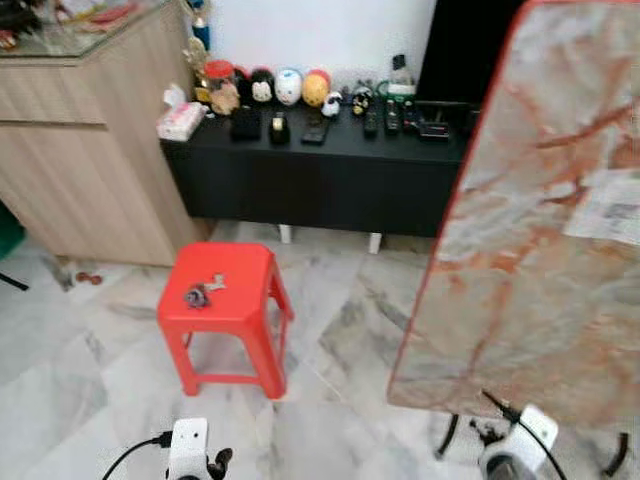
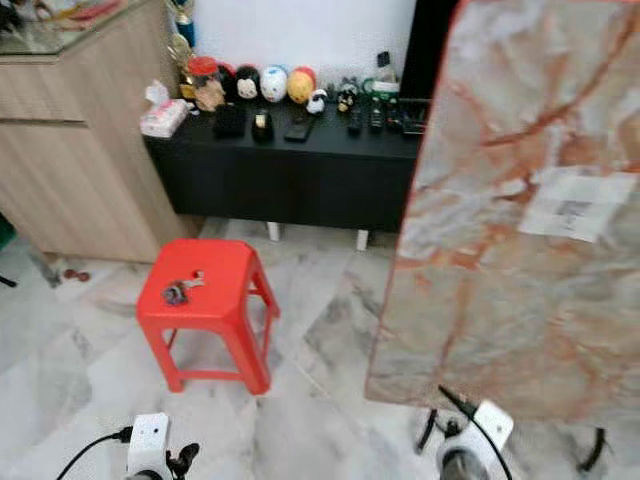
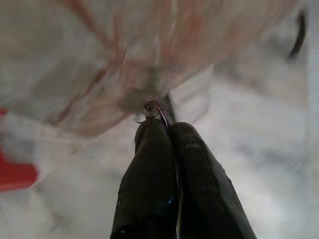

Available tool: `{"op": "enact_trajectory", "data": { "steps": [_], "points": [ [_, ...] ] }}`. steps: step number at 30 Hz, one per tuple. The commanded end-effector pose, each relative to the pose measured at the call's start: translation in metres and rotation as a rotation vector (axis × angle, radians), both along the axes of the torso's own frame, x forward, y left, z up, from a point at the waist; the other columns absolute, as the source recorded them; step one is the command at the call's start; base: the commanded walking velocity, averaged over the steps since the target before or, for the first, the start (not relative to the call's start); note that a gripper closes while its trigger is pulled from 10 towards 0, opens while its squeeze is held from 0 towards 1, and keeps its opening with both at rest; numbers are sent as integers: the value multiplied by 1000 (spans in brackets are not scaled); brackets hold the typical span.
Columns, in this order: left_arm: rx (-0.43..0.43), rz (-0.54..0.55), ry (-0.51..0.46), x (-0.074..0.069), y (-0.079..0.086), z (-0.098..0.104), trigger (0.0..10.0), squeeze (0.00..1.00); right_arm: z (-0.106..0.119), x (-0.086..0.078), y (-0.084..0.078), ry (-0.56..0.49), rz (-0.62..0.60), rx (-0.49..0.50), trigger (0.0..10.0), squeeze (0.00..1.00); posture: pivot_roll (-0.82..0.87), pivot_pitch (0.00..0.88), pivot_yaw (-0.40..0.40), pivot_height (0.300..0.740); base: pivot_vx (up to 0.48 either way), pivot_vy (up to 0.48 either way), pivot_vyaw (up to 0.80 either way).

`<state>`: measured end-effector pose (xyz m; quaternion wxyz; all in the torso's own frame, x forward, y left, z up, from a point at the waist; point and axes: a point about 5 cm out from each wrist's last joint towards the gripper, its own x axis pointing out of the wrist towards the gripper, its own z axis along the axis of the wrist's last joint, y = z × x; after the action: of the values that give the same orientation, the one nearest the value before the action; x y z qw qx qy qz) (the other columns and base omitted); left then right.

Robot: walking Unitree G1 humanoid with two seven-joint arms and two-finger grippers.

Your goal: Hang keys on a hook

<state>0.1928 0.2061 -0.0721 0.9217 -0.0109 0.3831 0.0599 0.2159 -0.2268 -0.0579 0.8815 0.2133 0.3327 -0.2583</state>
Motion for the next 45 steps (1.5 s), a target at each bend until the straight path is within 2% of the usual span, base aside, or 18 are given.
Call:
{"op": "enact_trajectory", "data": {
  "steps": [1, 5, 6, 7, 9, 13, 15, 16, 17, 18, 19, 21, 26, 32, 39, 45],
  "points": [
    [7, 25, 31, -8, 7, -3, 10000, 0, 5, 8, 4, -15, 49, -63, 10000, 0, 81, 71, -28, 740, 0, 0, 0],
    [9, 26, 37, -10, 8, -4, 10000, 0, 32, 33, -10, -127, 71, -267, 10000, 0, 77, 70, -28, 740, 0, 0, 0],
    [10, 26, 39, -11, 8, -5, 10000, 0, 43, 41, -16, -162, 58, -360, 10000, 0, 77, 70, -28, 740, 0, 0, 0],
    [10, 26, 39, -11, 8, -5, 10000, 0, 43, 41, -16, -162, 58, -360, 10000, 0, 77, 70, -28, 740, 0, 0, 0],
    [9, 25, 39, -11, 8, -5, 10000, 0, 53, 48, -21, -182, 39, -451, 10000, 0, 79, 71, -28, 740, 0, 0, 0],
    [8, 24, 38, -11, 8, -5, 10000, 0, 61, 50, -27, -188, -39, -509, 10000, 0, 84, 69, -29, 740, 0, 0, 0],
    [9, 24, 36, -11, 8, -5, 10000, 0, 68, 44, -39, -154, -124, -669, 10000, 0, 88, 69, -28, 740, 0, 0, 0],
    [9, 24, 36, -11, 8, -5, 10000, 0, 68, 44, -39, -154, -124, -669, 10000, 0, 88, 69, -28, 740, 0, 0, 0],
    [9, 23, 36, -11, 8, -5, 10000, 0, 72, 44, -41, -147, -122, -734, 10000, 0, 86, 68, -26, 740, 0, 0, 0],
    [10, 23, 37, -11, 8, -5, 10000, 0, 73, 45, -41, -144, -114, -755, 10000, 0, 86, 68, -26, 740, 0, 0, 0],
    [11, 21, 38, -12, 9, -5, 10000, 0, 78, 46, -42, -149, -98, -843, 10000, 0, 84, 68, -26, 740, 0, 0, 0],
    [11, 22, 38, -12, 9, -4, 10000, 0, 85, 48, -44, -158, -106, -918, 10000, 0, 86, 68, -27, 740, 0, 0, 0],
    [12, 19, 37, -11, 9, -4, 10000, 0, 94, 52, -44, -192, -120, -987, 10000, 0, 90, 66, -25, 740, 0, 0, 0],
    [11, 16, 36, -11, 9, -4, 10000, 0, 114, 64, -36, -265, -77, -1159, 10000, 0, 89, 63, -24, 740, 0, 0, 0],
    [7, 16, 33, -10, 8, -4, 10000, 0, 127, 73, -30, -319, -85, -1198, 10000, 0, 94, 57, -27, 740, 0, 0, 0],
    [6, 16, 31, -10, 8, -4, 10000, 0, 145, 81, -30, -366, -97, -1290, 10000, 0, 92, 53, -28, 740, 0, 0, 0]
  ]
}}
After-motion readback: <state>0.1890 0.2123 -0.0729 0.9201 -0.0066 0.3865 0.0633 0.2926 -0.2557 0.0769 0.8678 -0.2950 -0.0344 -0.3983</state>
